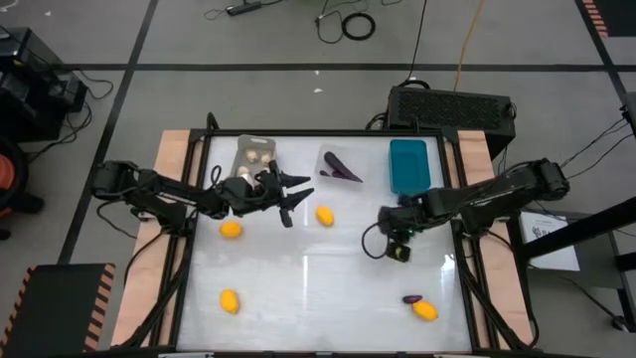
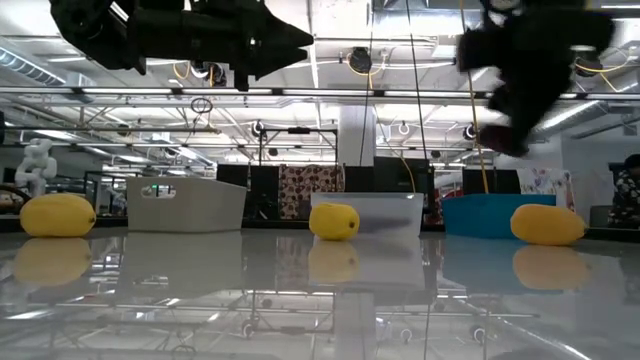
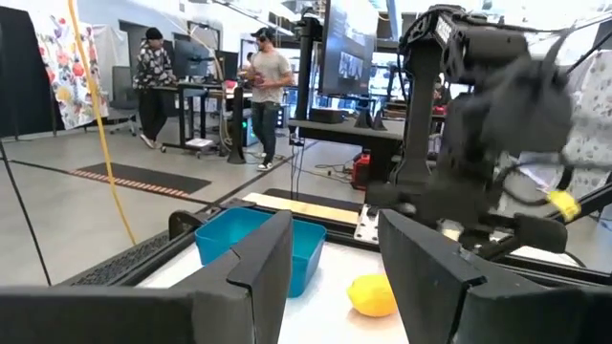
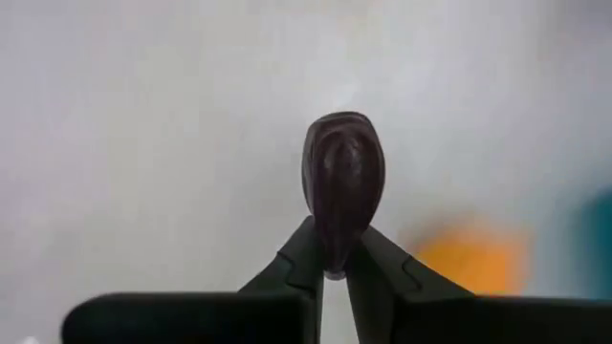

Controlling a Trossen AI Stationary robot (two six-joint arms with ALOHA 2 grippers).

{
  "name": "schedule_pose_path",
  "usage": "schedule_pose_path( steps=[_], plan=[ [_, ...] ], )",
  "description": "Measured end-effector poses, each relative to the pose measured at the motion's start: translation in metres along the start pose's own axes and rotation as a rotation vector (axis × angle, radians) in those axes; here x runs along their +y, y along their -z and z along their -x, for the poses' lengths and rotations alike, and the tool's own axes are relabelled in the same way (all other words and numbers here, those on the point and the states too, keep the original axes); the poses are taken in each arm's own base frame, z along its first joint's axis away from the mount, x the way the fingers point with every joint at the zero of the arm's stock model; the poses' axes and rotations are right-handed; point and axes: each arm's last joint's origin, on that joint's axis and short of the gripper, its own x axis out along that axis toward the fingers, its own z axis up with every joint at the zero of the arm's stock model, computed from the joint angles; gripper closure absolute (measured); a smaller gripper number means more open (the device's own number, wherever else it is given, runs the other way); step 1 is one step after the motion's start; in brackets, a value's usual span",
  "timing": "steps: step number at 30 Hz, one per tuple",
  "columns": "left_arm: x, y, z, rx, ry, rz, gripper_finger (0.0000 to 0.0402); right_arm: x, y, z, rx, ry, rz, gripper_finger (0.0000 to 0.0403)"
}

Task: Sort produce into baskets
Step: Put the eggplant into the transparent bin

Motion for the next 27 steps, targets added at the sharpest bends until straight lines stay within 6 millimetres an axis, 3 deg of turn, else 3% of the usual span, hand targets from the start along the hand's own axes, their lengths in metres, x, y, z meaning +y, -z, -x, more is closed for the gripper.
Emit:
schedule_pose_path(
  steps=[5,9,16,21,27],
  plan=[
    [-0.001,0.000,0.000,0.001,0.003,0.003,0.0238,-0.005,-0.035,0.012,-0.410,0.322,0.125,0.0383],
    [-0.002,0.001,0.000,0.014,0.007,0.023,0.0238,-0.023,-0.062,0.008,-0.570,0.359,0.109,0.0383],
    [-0.002,0.003,0.000,0.029,0.007,0.020,0.0238,-0.072,-0.098,-0.019,-0.592,0.362,0.060,0.0384],
    [-0.002,0.005,0.001,0.047,0.007,0.016,0.0238,-0.101,-0.104,-0.038,-0.515,0.364,0.002,0.0379],
    [-0.002,0.006,0.001,0.059,0.006,0.010,0.0238,-0.121,-0.106,-0.042,-0.502,0.370,-0.048,0.0348]
  ],
)
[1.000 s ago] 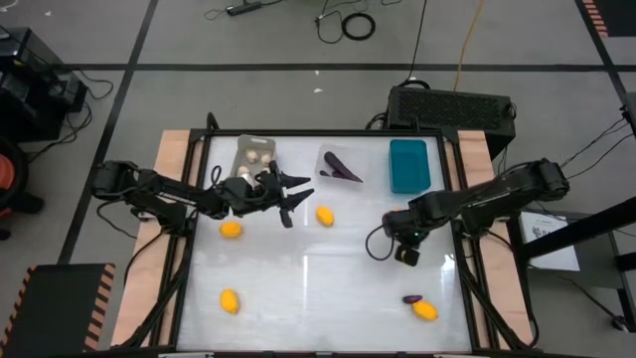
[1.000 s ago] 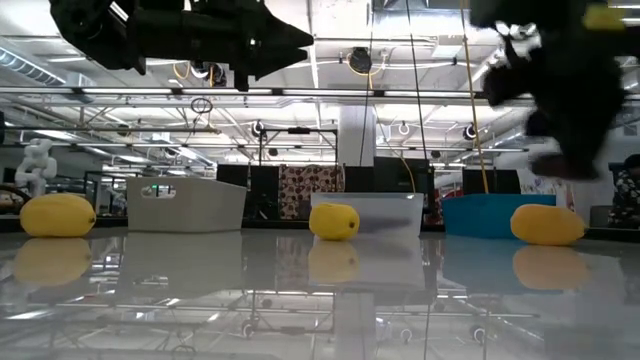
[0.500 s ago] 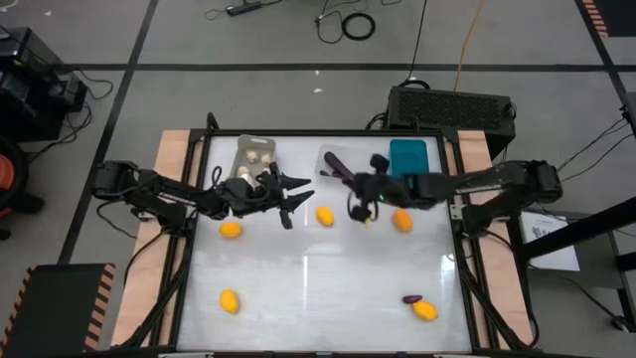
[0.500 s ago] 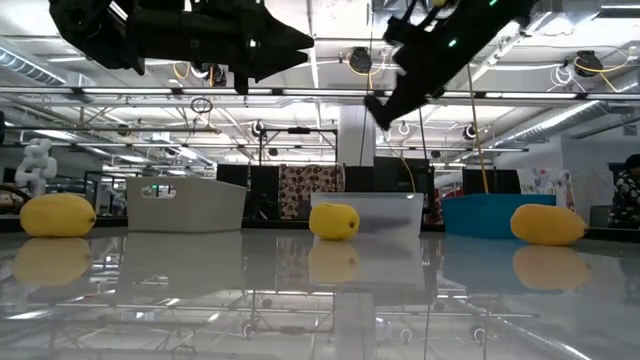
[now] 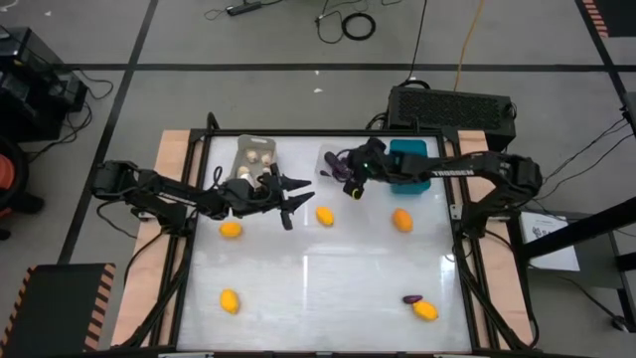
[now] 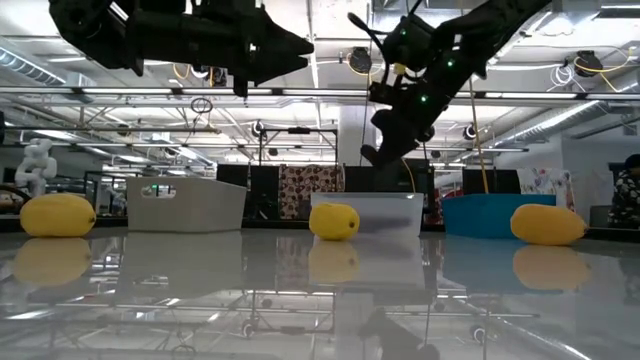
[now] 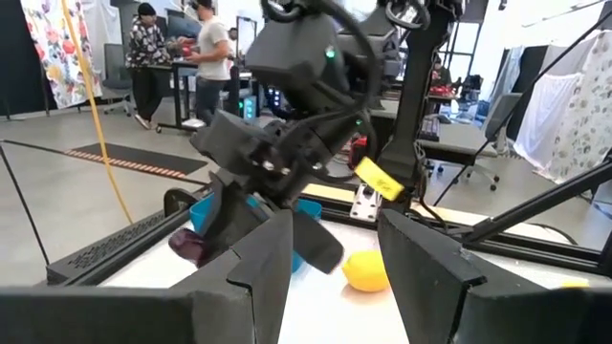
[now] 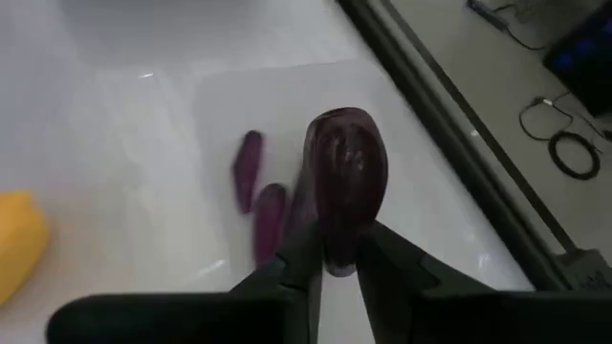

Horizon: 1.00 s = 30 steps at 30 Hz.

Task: Sort produce into baskets
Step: Put the eggplant into the transparent bin

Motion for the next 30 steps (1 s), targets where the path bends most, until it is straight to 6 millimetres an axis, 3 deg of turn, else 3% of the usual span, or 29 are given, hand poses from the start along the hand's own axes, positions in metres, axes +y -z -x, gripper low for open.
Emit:
schedule_pose_path(
  steps=[8,19,24,30],
  plan=[
    [0.000,0.000,0.000,0.002,0.000,-0.004,0.0238,-0.017,0.001,-0.005,0.011,-0.071,-0.096,0.0312],
    [0.000,0.000,0.000,0.005,0.011,-0.004,0.0238,-0.016,0.003,-0.003,0.057,-0.107,-0.087,0.0245],
    [-0.001,0.003,0.000,0.035,0.024,-0.012,0.0238,-0.010,-0.002,0.011,0.186,-0.127,-0.041,0.0230],
    [0.000,0.005,0.000,0.054,0.023,-0.017,0.0238,0.010,-0.013,0.044,0.385,-0.226,-0.064,0.0231]
  ],
)
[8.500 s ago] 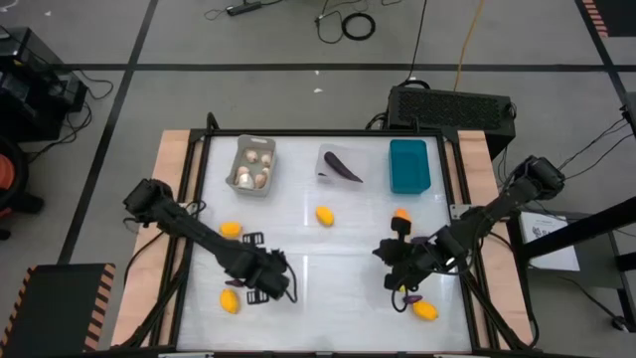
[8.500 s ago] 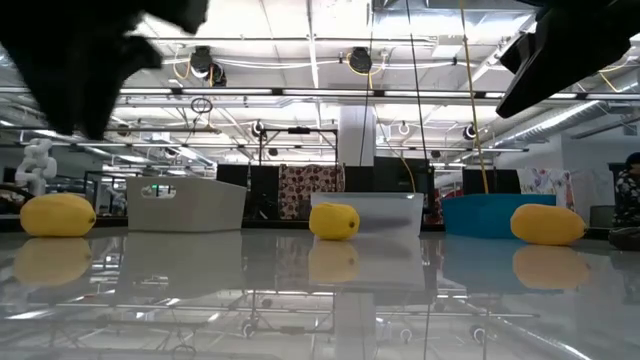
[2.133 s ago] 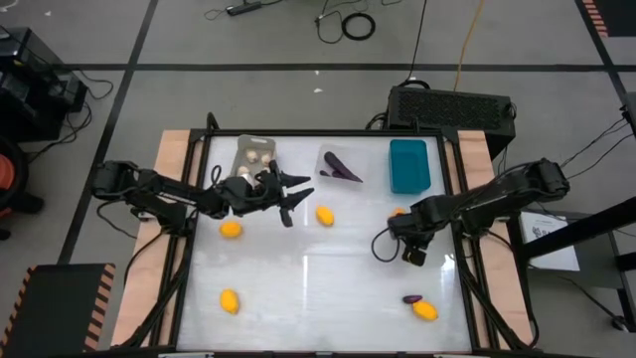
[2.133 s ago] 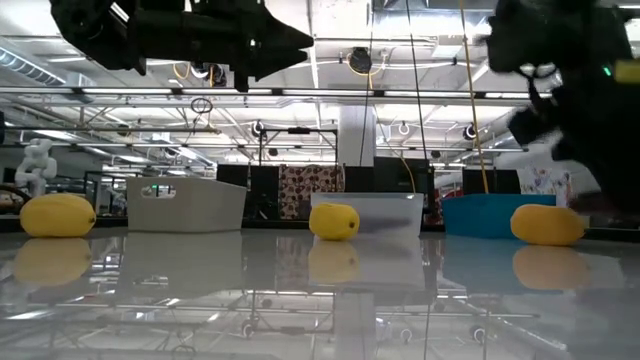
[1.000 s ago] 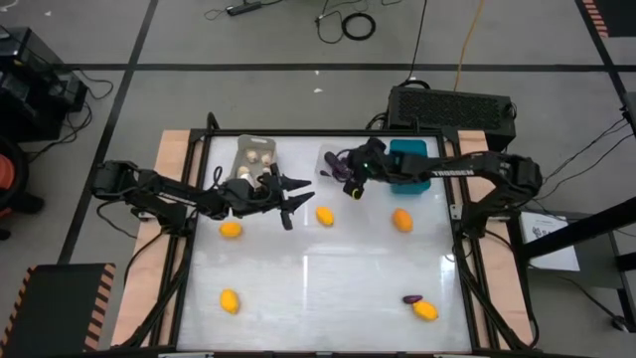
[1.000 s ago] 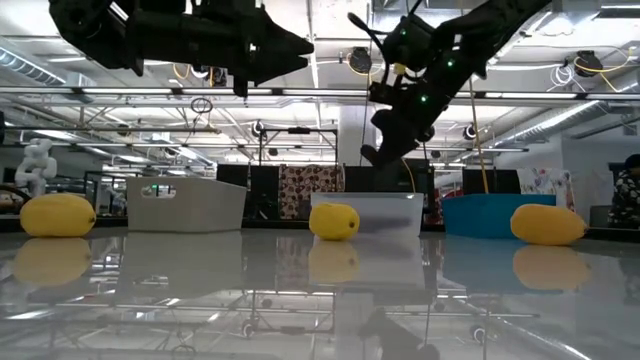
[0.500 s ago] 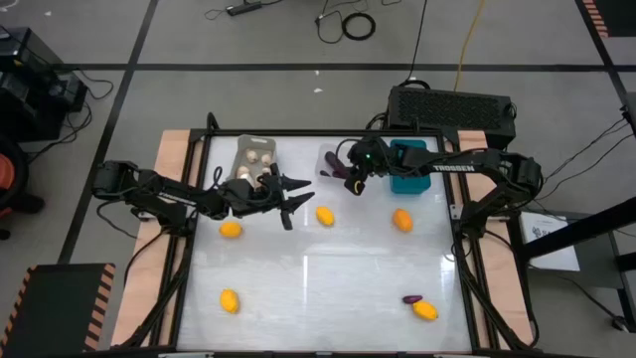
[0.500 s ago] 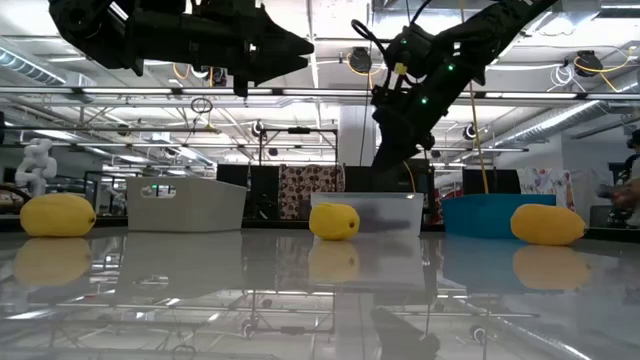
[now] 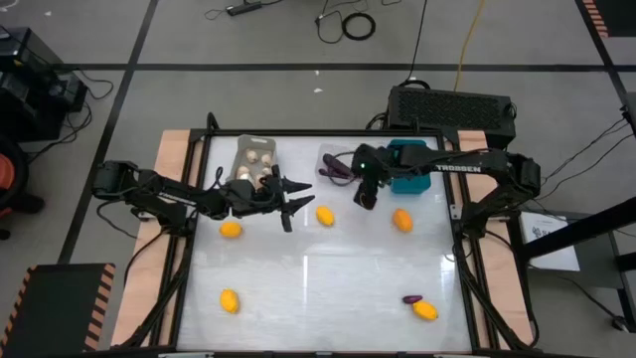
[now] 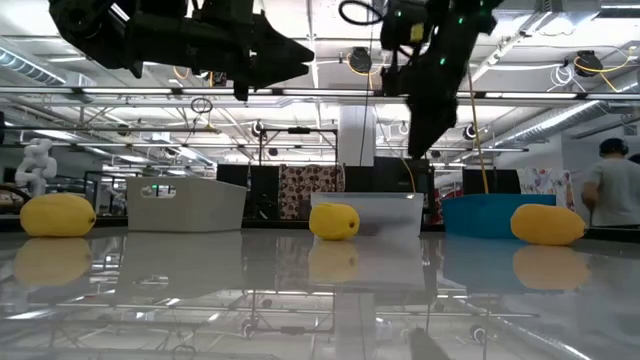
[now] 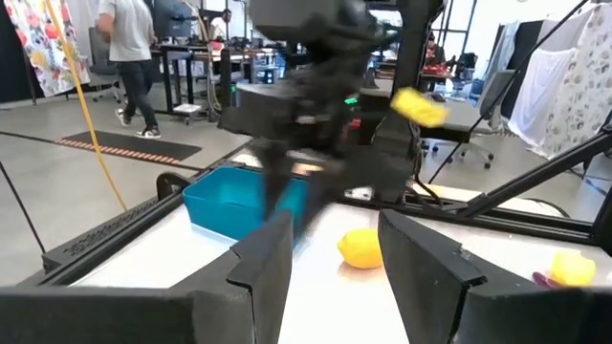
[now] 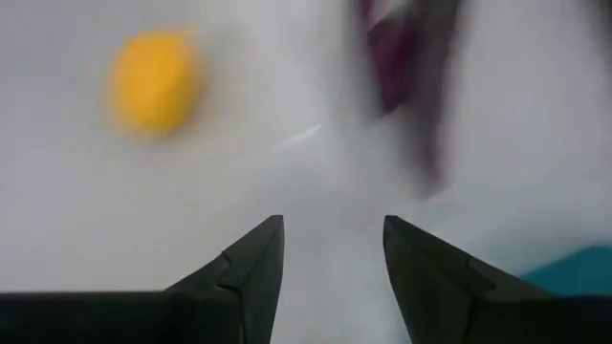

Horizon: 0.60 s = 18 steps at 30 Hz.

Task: Sort produce into baskets
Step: Put the eggplant into the transparent bin

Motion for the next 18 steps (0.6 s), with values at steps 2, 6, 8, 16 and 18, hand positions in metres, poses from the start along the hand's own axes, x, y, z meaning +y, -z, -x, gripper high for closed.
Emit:
schedule_pose_path(
  steps=[2,6,8,16,18],
  plan=[
    [0.000,0.000,0.000,0.000,0.000,0.000,0.0238,0.015,0.006,0.008,0.085,-0.090,-0.014,0.0231],
    [0.000,0.000,0.000,0.002,0.003,0.000,0.0238,0.056,0.028,0.018,0.261,-0.251,-0.018,0.0231],
    [0.000,0.001,0.000,0.008,0.012,-0.001,0.0238,0.077,0.041,0.023,0.329,-0.269,0.003,0.0231],
    [-0.001,0.002,0.000,0.019,0.022,-0.002,0.0238,0.152,0.096,0.046,0.399,-0.264,0.092,0.0232],
    [-0.001,0.002,0.000,0.019,0.022,-0.002,0.0238,0.166,0.109,0.051,0.362,-0.222,0.072,0.0232]
  ],
)
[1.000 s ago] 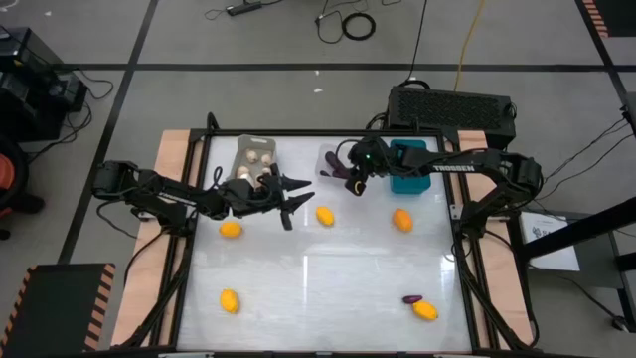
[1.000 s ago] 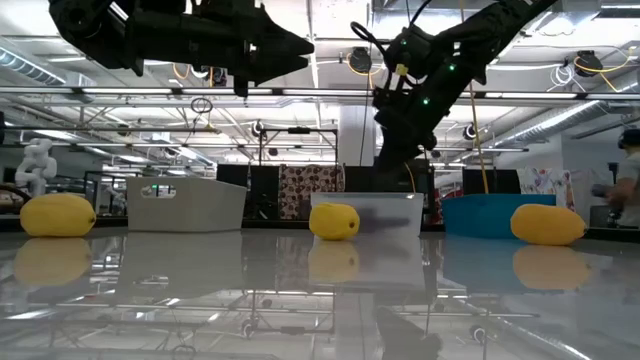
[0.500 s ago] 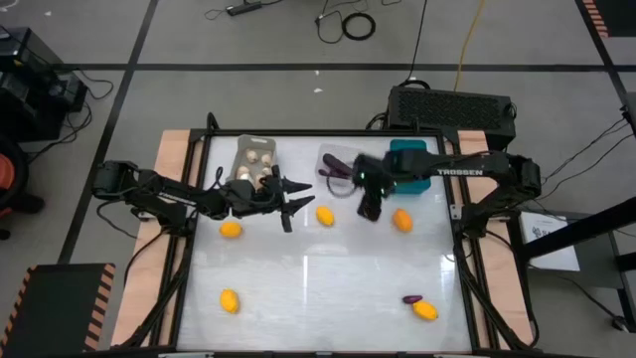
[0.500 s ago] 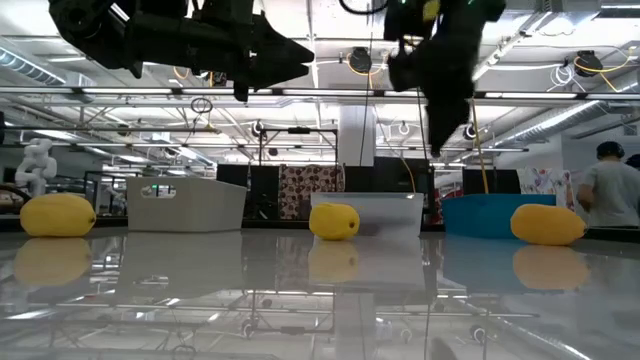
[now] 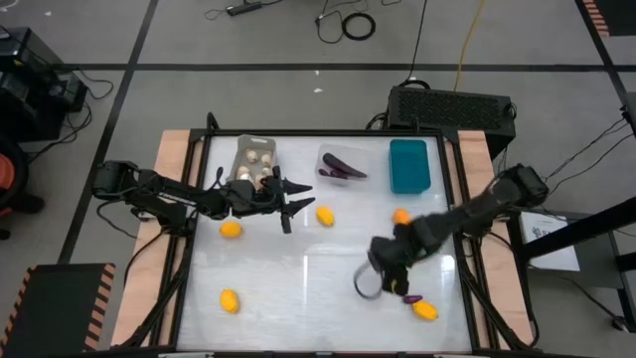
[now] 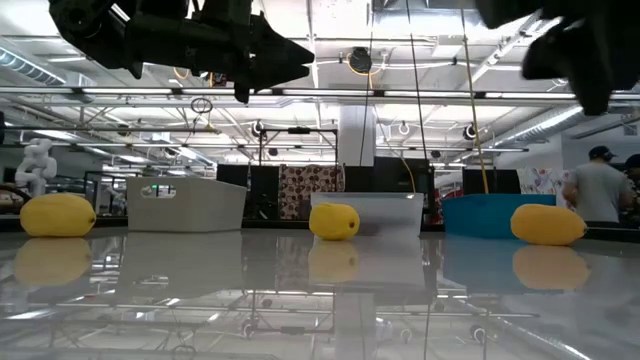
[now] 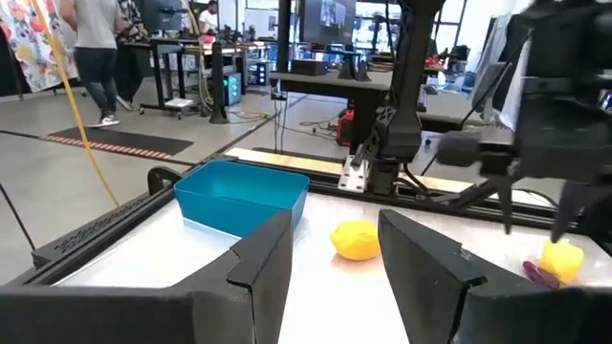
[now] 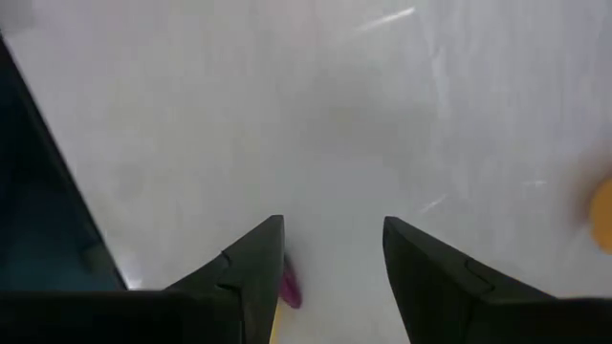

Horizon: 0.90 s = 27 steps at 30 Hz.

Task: Sort produce into baskets
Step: Put the eggplant into the transparent bin

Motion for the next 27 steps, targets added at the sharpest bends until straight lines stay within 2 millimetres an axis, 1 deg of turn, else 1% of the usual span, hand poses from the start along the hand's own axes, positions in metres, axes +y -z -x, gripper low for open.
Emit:
schedule_pose_path(
  steps=[4,8,10,14,17,21,27],
  plan=[
    [0.000,0.000,0.000,0.000,0.000,0.000,0.0238,0.022,0.024,-0.004,-0.059,0.056,-0.038,0.0232],
    [0.000,0.000,0.000,0.003,0.000,0.000,0.0238,0.036,0.043,-0.005,-0.102,0.079,-0.078,0.0229],
    [0.000,0.002,0.000,0.020,0.003,-0.002,0.0238,0.042,0.053,-0.006,-0.110,0.081,-0.072,0.0222],
    [-0.002,0.006,0.000,0.066,0.072,-0.001,0.0238,0.053,0.068,-0.014,-0.112,0.101,-0.055,0.0196],
    [-0.002,0.006,0.000,0.063,0.081,0.000,0.0238,0.061,0.075,-0.027,-0.091,0.130,-0.055,0.0169],
    [-0.002,0.001,0.002,0.040,0.079,0.004,0.0238,0.069,0.079,-0.053,-0.052,0.201,-0.020,0.0136],
    [-0.002,0.000,0.002,0.030,0.079,0.005,0.0238,0.072,0.078,-0.087,0.059,0.279,0.021,0.0109]
  ],
)
